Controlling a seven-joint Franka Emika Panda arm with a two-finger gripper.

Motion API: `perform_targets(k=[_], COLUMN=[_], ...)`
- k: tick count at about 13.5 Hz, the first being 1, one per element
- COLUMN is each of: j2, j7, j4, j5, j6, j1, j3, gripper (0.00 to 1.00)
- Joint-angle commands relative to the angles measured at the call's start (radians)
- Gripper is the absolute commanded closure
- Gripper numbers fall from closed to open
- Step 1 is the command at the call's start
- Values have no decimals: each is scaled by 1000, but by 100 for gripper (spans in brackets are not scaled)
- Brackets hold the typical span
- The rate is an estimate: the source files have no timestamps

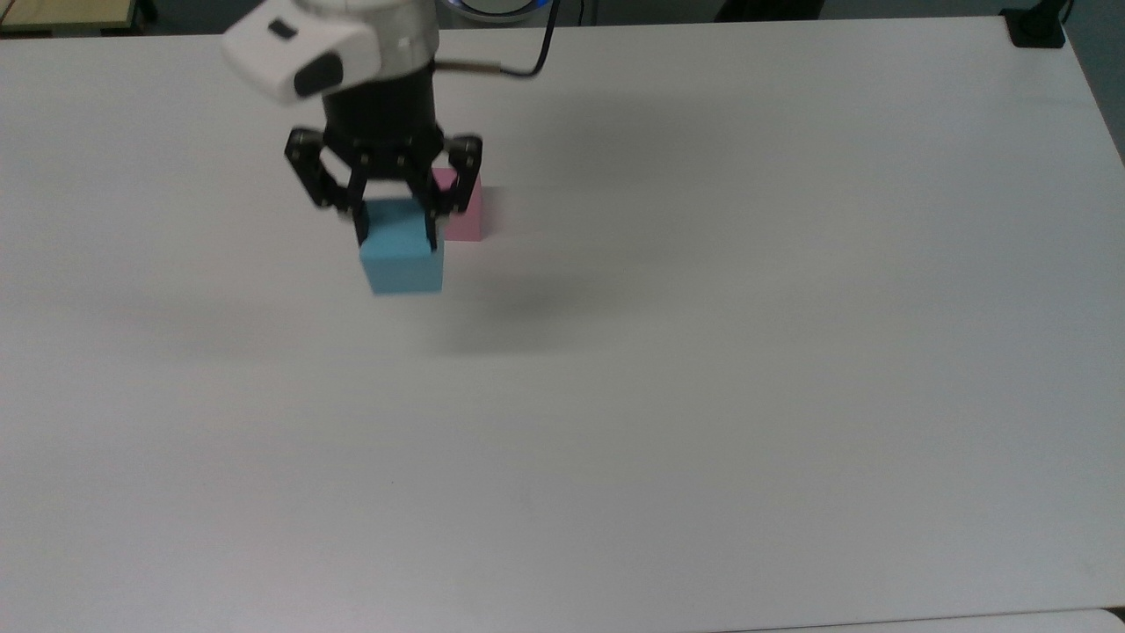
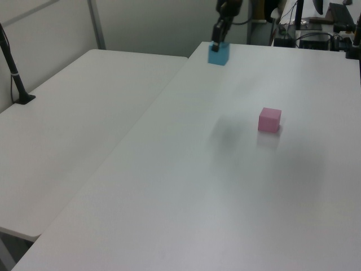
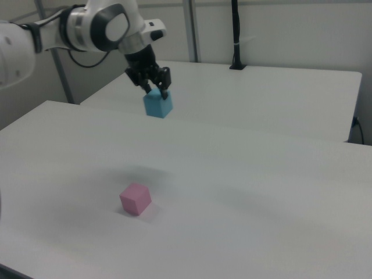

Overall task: Put blue cube on pink cube
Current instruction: 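Carry the blue cube over the pink cube, then lower the blue cube onto the pink cube's top face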

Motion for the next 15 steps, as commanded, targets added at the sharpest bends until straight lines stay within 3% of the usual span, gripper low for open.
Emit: perform_targets(k=[1,4,8,12,15], j2=[-292,-421,-498,-492,-429], j7=[-41,-41,-41,-41,-41], j4=[-389,-541,-612,-628,-642], j5=[22,22,20,19,8], j6=[17,11,8,12,20], j1=[2,5,7,2,2], j3=[17,34,34,34,37], gripper=[48,48,48,48,48])
